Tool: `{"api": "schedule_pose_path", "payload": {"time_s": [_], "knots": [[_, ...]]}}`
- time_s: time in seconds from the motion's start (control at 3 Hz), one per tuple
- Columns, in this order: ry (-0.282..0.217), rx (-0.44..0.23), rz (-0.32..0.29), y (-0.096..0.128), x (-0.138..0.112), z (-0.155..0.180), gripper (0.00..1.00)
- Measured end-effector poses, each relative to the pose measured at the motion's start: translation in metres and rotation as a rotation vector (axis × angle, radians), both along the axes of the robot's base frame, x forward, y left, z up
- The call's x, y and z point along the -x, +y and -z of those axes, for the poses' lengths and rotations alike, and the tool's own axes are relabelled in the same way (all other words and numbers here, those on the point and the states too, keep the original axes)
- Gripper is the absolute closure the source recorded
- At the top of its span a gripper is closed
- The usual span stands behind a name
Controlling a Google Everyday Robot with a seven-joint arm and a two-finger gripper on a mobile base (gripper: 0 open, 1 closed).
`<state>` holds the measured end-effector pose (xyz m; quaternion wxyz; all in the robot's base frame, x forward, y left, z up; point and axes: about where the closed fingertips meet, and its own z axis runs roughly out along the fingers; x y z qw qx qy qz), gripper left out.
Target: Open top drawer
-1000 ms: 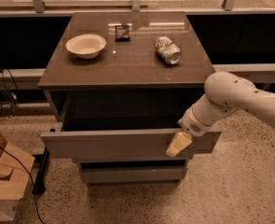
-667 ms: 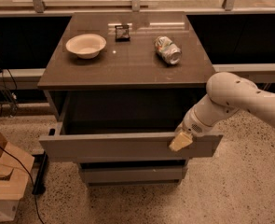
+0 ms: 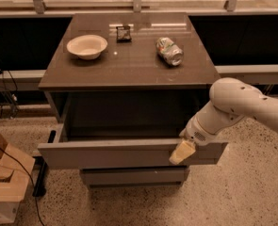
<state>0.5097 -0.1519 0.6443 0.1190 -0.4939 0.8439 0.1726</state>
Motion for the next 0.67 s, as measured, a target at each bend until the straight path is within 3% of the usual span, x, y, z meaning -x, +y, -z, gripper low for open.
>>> {"api": "schedule_pose_path", "payload": {"time_s": [0.33, 0.67], "knots": [[0.0, 0.0, 0.0, -0.0001, -0.002, 0.0, 0.02], [0.001, 0.0, 0.0, 0.0001, -0.0019, 0.0002, 0.0]]}}
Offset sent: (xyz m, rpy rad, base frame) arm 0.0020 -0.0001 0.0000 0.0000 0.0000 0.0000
